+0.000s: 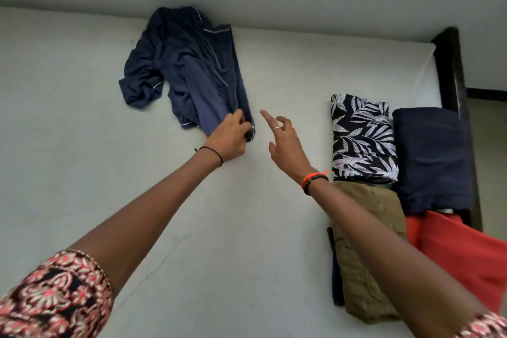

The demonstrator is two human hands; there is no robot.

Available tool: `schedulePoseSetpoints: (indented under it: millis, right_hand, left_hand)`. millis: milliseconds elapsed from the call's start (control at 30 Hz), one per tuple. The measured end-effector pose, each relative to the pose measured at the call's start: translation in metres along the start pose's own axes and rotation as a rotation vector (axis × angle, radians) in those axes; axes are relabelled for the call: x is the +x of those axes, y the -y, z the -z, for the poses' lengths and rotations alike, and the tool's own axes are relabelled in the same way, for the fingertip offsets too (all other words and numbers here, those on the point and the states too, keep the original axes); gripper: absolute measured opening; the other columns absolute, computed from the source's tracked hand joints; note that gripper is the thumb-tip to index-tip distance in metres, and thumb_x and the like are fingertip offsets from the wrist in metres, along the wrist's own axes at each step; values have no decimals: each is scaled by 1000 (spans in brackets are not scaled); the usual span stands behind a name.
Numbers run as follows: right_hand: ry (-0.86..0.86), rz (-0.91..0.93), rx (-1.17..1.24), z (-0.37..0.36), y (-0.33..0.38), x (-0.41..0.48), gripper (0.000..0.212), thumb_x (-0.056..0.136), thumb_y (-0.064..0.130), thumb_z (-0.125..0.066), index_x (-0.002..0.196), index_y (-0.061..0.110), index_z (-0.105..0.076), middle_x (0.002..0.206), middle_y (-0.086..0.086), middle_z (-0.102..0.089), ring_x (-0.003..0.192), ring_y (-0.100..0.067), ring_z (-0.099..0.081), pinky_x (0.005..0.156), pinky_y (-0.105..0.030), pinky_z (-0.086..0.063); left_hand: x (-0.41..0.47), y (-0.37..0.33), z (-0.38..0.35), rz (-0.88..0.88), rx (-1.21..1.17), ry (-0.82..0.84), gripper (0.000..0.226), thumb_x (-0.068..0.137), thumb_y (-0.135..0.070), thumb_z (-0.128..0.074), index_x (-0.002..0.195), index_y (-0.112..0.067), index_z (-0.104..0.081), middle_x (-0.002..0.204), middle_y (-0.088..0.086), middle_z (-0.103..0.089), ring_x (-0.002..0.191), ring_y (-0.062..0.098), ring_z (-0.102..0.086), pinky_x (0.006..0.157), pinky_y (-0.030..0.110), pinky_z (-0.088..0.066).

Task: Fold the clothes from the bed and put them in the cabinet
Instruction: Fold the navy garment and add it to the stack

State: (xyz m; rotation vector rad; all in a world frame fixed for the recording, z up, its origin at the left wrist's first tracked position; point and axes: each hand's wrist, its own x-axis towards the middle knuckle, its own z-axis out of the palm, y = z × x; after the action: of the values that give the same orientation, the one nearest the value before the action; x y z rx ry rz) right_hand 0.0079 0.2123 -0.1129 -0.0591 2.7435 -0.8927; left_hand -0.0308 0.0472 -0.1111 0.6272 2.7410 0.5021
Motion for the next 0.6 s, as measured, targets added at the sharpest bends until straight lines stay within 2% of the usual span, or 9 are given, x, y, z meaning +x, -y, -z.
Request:
schedulePoseSetpoints:
  millis: [67, 133, 233, 300, 367, 433, 500, 600]
  right_hand:
    - [73, 32, -62, 3, 13, -6, 73, 86, 1, -57, 145, 35, -31, 146, -16, -28, 121, -33, -44, 103, -41, -38]
    - [127, 95, -96, 7, 27, -17, 54, 85, 5, -61, 134, 24, -51, 148, -17, -29, 129, -34, -38, 107, -40, -33]
    - [170, 192, -100, 13, 46, -35, 32, 80, 4, -62, 111, 12, -68, 145, -16, -39, 131, -33, -37, 107, -40, -33]
    - [117, 232, -46, 22, 59, -51, 25, 79, 7, -66, 103, 9, -72, 135, -17, -50, 124, -35, -46, 102, -45, -39]
    - [42, 276, 11, 30, 70, -67, 20, 78, 16, -68, 96, 9, -74, 121, -16, -60, 112, -35, -55, 93, -45, -46]
    - [15, 287, 74, 41, 82, -83, 27, 81, 33, -63, 96, 12, -74, 112, -11, -64, 104, -29, -58, 89, -38, -48]
    - [8, 271, 172, 59, 99, -97, 36, 83, 44, -56, 97, 15, -73, 105, -5, -67, 97, -21, -59, 85, -32, -47]
    - [25, 243, 311, 84, 123, -112, 21, 86, 29, -65, 102, 15, -70, 99, -1, -71, 91, -12, -62, 81, -24, -48]
  left_hand:
    - [-32, -16, 8, -107, -36, -10, 16, 85, -16, -58, 92, -2, -58, 107, 16, -46, 89, 29, -44, 81, 41, -44]
    - [-63, -32, 17, -165, -41, -20, 22, 84, -25, -65, 89, -5, -58, 106, 12, -48, 85, 23, -44, 78, 35, -46]
    - [-96, -52, 28, -198, -41, -115, 14, 80, -10, -67, 88, -3, -58, 97, 14, -52, 77, 24, -52, 70, 40, -51]
    - [-115, -63, 41, -171, -96, -168, 19, 79, 2, -63, 97, -2, -56, 102, 13, -52, 84, 24, -56, 78, 36, -51]
    - [-132, -70, 55, -133, -193, -235, 36, 78, 11, -59, 108, -6, -49, 115, 12, -48, 95, 22, -56, 87, 26, -48]
    - [-147, -78, 76, -84, -255, -295, 52, 80, 12, -56, 122, -14, -39, 130, 12, -42, 106, 23, -57, 90, 26, -49]
    - [-156, -83, 100, -98, -250, -346, 66, 81, 14, -54, 136, -15, -32, 133, 13, -46, 114, 20, -54, 97, 25, -45]
    - [-164, -94, 136, -165, -191, -382, 74, 74, 19, -58, 138, -12, -37, 119, 8, -60, 110, 11, -52, 101, 21, -38]
